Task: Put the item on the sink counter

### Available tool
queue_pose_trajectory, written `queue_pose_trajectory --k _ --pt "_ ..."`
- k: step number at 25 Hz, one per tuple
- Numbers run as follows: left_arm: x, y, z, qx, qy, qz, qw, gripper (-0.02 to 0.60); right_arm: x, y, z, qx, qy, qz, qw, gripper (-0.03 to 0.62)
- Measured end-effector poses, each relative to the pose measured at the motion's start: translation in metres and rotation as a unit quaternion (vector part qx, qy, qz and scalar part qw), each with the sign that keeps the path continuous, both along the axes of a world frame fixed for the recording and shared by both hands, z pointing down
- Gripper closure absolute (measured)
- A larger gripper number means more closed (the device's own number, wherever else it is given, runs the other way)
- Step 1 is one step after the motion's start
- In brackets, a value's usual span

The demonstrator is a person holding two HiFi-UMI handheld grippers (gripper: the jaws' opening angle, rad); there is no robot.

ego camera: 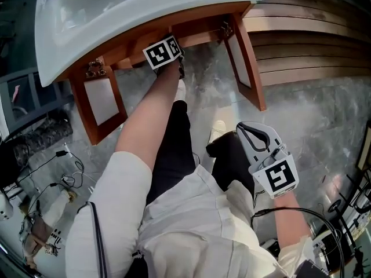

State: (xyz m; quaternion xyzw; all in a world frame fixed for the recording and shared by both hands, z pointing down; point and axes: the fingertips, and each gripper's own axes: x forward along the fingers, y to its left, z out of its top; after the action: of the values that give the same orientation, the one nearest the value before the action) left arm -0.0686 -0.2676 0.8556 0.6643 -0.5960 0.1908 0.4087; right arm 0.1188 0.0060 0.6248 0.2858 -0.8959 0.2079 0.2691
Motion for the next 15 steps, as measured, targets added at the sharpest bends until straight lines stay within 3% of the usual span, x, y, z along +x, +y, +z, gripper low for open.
queue_pose_trajectory --k 6,15 --pt "0.003 -0.029 0.025 0.003 -0.014 0.011 0.9998 0.532 -0.010 0.003 0.029 -0.027 -0.010 0.004 1.000 0.588" --pt "0.003 -0.034 0.038 -0.011 -0.037 0.029 0.9989 0.529 -0.007 -0.003 0.029 -0.043 -0.008 0.020 0.999 0.588"
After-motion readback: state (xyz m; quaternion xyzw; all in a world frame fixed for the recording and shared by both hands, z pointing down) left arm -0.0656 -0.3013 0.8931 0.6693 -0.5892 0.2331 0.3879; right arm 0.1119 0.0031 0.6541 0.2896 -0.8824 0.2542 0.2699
